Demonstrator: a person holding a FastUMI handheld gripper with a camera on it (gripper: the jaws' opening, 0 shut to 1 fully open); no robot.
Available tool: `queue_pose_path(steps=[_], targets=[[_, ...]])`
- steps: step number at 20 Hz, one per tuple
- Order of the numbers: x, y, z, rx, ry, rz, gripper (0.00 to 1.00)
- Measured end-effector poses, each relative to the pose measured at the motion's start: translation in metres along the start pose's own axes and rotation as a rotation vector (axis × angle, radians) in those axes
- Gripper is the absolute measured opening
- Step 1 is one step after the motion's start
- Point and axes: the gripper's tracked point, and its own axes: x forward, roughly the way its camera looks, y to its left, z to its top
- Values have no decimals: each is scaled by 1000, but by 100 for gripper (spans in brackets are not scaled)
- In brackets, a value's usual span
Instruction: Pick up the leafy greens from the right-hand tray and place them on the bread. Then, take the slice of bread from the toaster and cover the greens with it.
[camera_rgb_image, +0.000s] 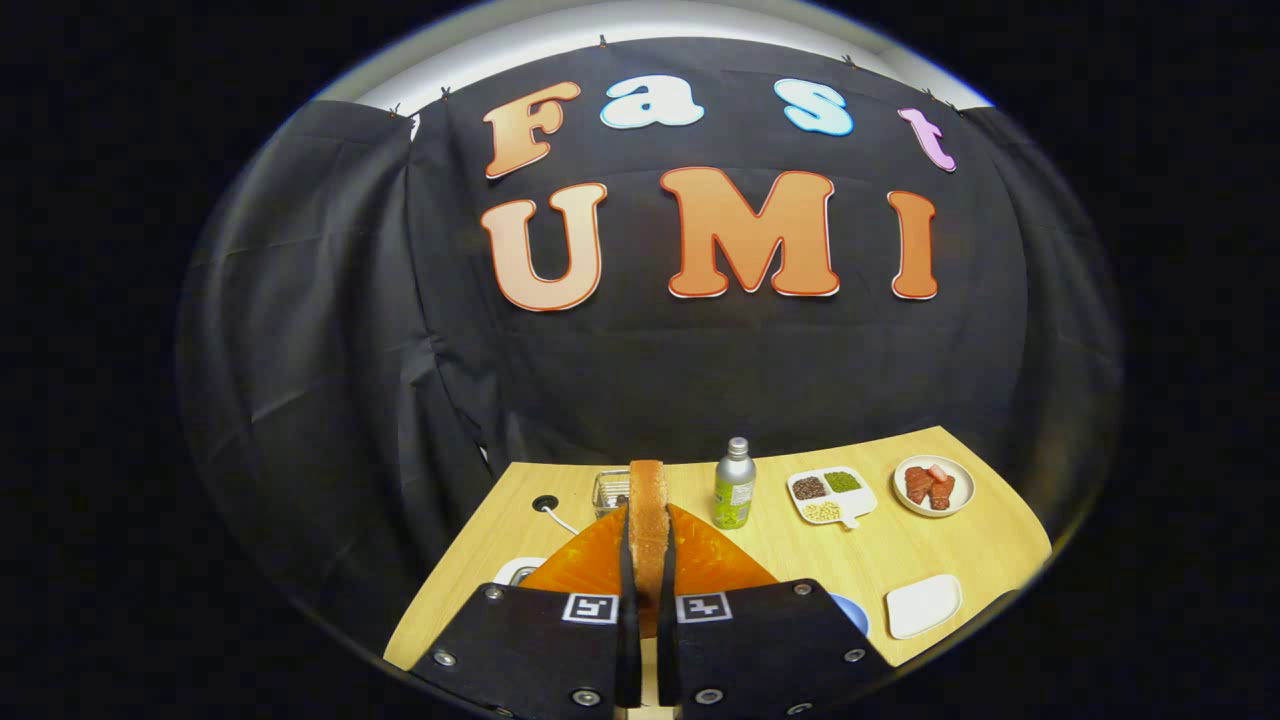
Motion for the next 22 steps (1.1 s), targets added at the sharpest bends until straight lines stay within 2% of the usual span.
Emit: queue_pose_path(steps=[8, 15, 22], targets=[[-3, -48, -25, -6, 26, -13, 7], [-6, -75, -73, -30, 91, 0, 7], [1, -92, -131, 20, 187, 35, 7]])
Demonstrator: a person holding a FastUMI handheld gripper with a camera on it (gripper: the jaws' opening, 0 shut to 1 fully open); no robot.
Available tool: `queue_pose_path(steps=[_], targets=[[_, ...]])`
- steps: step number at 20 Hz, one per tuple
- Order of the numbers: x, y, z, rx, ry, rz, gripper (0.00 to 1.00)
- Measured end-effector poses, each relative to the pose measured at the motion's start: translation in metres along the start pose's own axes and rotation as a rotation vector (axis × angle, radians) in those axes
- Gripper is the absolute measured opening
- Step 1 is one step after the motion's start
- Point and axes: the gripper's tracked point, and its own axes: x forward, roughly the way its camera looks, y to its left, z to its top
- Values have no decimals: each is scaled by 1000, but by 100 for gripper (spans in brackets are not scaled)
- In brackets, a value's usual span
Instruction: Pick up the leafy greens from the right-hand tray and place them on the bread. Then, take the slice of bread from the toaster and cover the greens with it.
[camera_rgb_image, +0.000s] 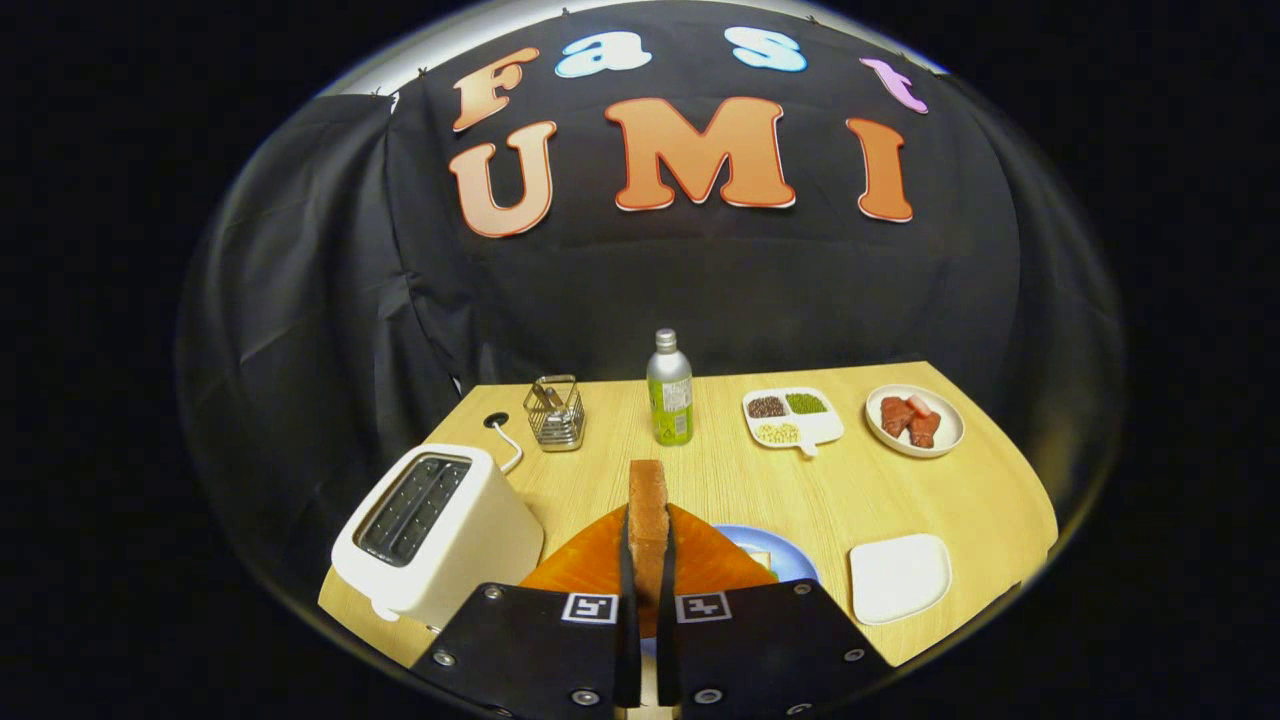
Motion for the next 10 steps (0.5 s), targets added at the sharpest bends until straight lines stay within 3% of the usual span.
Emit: queue_pose_path(steps=[10], targets=[[32, -28, -57, 56, 110, 56, 7]])
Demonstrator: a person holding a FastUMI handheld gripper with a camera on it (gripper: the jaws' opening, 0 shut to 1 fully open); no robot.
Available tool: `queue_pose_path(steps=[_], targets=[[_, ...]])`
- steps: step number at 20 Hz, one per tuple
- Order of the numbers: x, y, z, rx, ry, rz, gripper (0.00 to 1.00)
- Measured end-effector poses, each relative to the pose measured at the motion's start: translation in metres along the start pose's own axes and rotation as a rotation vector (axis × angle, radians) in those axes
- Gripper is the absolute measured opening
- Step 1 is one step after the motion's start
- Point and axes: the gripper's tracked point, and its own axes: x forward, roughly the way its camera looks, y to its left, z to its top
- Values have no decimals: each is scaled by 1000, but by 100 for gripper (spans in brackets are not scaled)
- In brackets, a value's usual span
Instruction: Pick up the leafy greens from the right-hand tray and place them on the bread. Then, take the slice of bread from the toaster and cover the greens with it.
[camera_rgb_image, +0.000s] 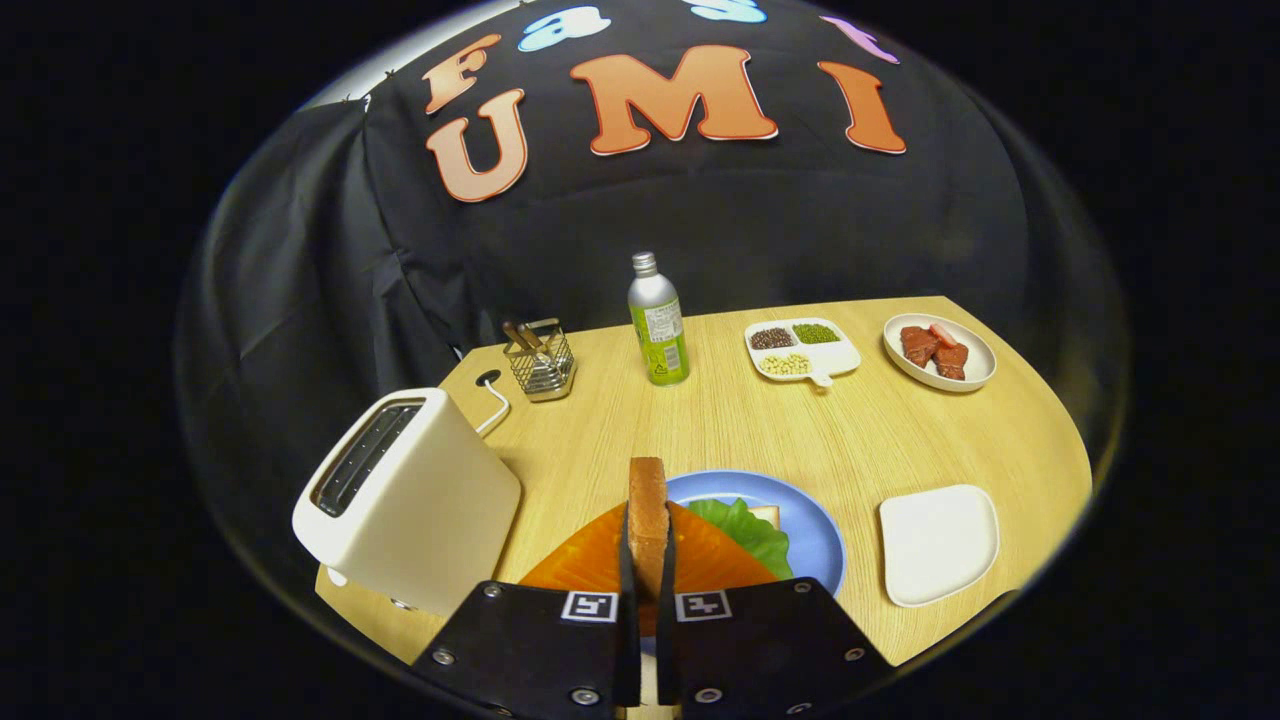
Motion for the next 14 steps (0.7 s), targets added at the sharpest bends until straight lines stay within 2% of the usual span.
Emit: queue_pose_path(steps=[8, 10, 11, 14], targets=[[5, -37, -5, 14, 34, -42, 13], [7, -48, -10, -5, 55, -71, 20], [6, -54, -12, -7, 64, -84, 29], [5, -68, -15, 1, 79, -110, 42]])
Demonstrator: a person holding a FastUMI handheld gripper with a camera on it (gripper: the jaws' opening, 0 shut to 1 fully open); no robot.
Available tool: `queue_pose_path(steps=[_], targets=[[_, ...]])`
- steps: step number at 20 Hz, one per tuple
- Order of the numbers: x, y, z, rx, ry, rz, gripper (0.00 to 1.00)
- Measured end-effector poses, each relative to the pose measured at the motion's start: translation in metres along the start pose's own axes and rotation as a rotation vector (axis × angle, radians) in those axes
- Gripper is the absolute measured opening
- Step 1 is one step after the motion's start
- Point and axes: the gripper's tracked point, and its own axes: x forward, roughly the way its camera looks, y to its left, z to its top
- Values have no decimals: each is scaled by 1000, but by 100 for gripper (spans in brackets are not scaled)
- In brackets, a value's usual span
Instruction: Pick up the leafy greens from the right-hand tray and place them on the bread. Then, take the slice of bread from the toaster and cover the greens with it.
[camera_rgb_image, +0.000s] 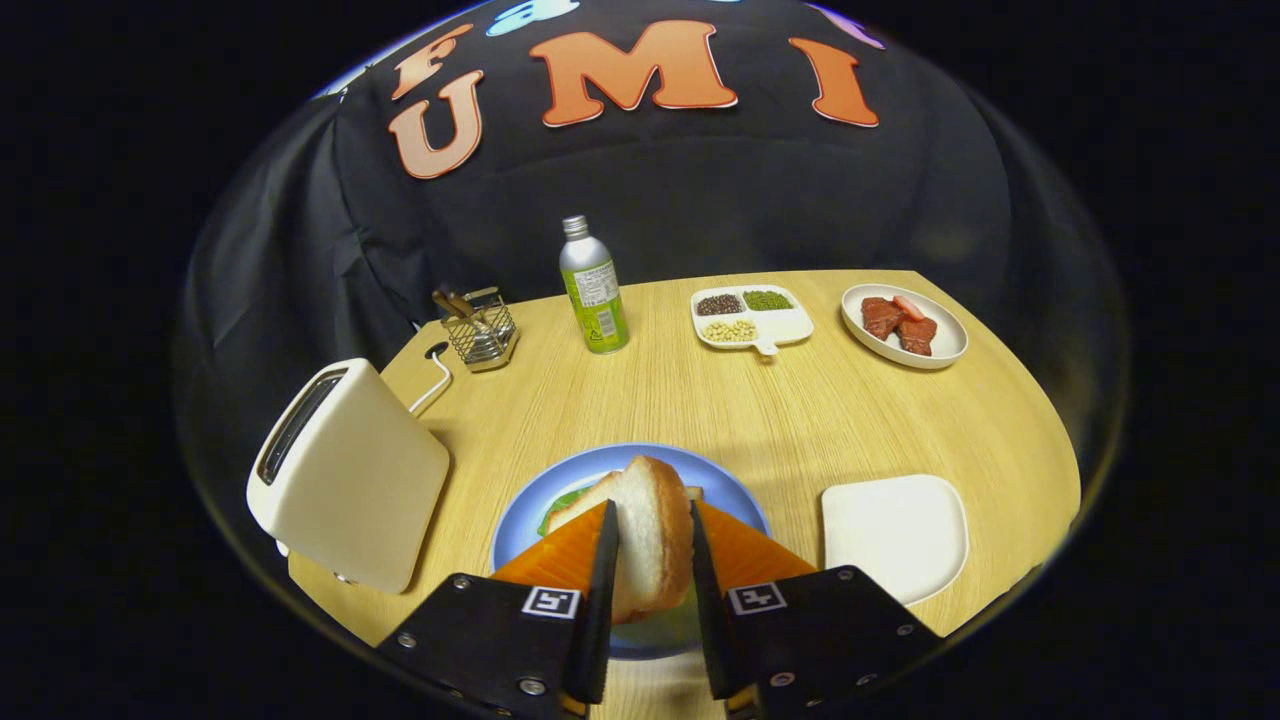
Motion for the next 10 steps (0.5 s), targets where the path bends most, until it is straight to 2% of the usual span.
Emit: queue_pose_path(steps=[4, 5, 6, 7, 9, 10], targets=[[-3, -12, 2, -20, -2, -14, 61], [-4, -16, 6, -33, -7, -22, 70], [-8, -20, 10, -49, -14, -30, 75], [-13, -24, 16, -67, -24, -41, 85], [-27, -31, 41, -95, -92, -61, 98], [-36, -31, 45, -109, -121, -64, 98]])
